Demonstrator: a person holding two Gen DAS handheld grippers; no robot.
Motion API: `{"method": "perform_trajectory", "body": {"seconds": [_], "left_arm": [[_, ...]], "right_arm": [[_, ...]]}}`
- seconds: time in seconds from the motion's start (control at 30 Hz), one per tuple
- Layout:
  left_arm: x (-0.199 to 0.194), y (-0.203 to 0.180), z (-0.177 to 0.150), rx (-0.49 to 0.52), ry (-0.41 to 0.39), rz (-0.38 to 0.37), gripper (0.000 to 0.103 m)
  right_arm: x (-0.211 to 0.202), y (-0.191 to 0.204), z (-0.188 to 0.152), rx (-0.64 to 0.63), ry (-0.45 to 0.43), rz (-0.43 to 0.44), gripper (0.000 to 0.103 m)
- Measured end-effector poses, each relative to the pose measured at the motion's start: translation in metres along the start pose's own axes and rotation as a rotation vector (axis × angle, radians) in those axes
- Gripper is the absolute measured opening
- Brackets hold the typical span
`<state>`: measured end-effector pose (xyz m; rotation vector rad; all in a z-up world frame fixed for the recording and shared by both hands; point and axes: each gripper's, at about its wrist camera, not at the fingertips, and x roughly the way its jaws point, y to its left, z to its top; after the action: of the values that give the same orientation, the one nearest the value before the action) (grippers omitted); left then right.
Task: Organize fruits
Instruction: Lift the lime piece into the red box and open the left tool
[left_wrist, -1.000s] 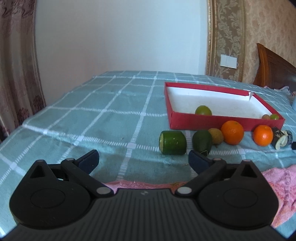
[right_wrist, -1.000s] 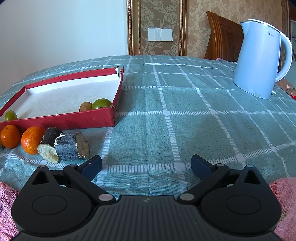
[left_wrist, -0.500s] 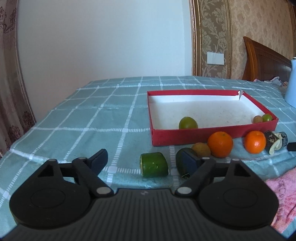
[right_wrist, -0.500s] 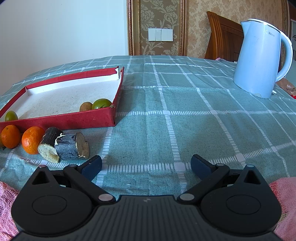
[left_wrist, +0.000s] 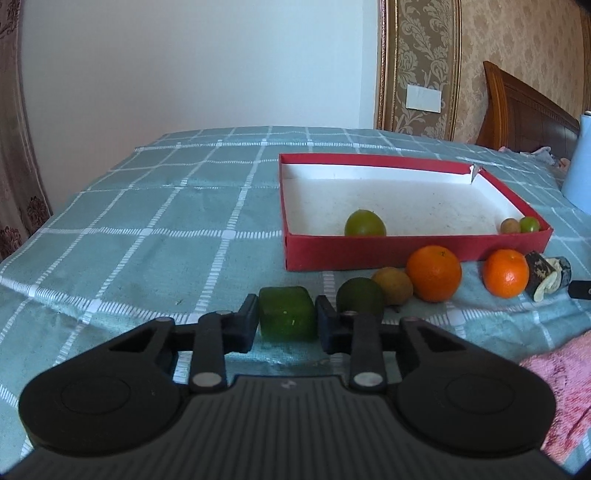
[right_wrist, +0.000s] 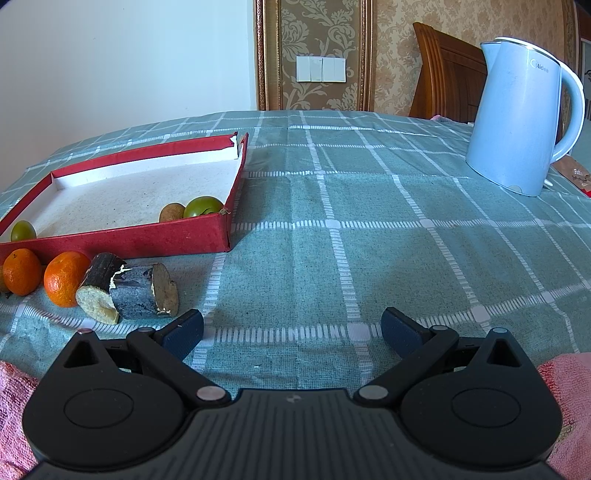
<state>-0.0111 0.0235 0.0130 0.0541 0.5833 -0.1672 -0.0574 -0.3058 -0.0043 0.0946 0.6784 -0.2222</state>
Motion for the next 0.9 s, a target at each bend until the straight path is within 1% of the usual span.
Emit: {"method": "perform_trajectory", "body": {"seconds": [0.17,0.37,0.5,0.7,0.9], "left_arm": [[-0.009,0.000,0.002,-0.014,-0.016,0.003,0.027],[-0.032,-0.008,0.016,0.002,-0.082,0.001,0.027],[-0.039,-0.018,0.029,0.020,-0.120,-0.004,0.027],[-0.028,-0.031,0.044,0.036,-0.139,-0.003,0.027],[0.001,-0.037,0.062,0.025,-0.123,0.013,0.027]], "right_arm": [[0.000,0.000,0.000,0.000,0.000,0.001,0.103],[0.000,0.000,0.000,0.001,-0.001,0.001,0.103],[0.000,0.000,0.000,0.000,0.000,0.000,0.103],[0.000,-0.001,0.000,0.002,-0.001,0.003,0.103],[0.000,0.000,0.000,0.004,-0.002,0.005,0.103]]}}
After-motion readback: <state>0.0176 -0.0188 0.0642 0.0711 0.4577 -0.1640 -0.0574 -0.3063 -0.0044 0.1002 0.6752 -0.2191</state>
